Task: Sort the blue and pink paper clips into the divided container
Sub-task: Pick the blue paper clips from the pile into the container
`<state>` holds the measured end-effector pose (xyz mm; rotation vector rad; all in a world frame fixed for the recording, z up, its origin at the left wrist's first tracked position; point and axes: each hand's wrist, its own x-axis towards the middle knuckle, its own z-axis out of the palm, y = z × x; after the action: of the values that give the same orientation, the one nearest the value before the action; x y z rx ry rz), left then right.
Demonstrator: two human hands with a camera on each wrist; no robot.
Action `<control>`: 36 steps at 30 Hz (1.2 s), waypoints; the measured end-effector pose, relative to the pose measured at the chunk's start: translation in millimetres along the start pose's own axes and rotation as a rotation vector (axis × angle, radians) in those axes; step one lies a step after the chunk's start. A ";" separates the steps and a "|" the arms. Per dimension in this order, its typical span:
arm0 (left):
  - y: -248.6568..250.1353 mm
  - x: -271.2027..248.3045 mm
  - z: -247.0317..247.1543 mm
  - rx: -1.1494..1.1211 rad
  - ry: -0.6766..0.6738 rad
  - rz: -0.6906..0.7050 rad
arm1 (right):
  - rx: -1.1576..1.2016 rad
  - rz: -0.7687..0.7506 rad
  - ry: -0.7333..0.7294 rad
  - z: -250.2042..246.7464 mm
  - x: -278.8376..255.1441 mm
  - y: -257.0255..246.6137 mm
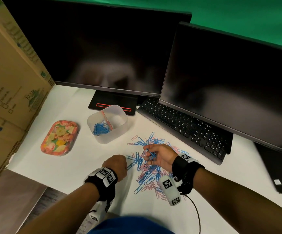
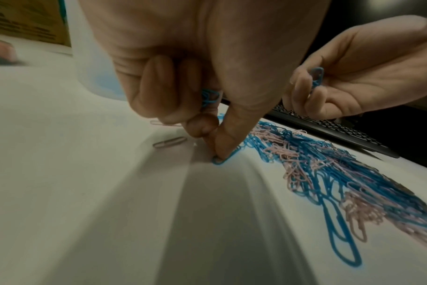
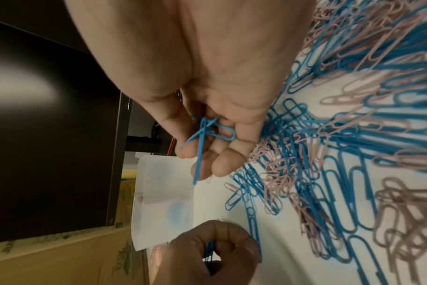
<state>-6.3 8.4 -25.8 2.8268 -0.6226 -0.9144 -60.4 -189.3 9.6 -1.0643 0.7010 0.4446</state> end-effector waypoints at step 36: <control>-55.3 27.6 -133.7 -1.746 0.365 -0.411 | -0.131 0.040 0.015 181.1 61.7 -108.1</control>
<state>111.0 44.1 55.8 1.3532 0.6124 -0.4449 107.4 -72.1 89.6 -1.1792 0.7147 0.5229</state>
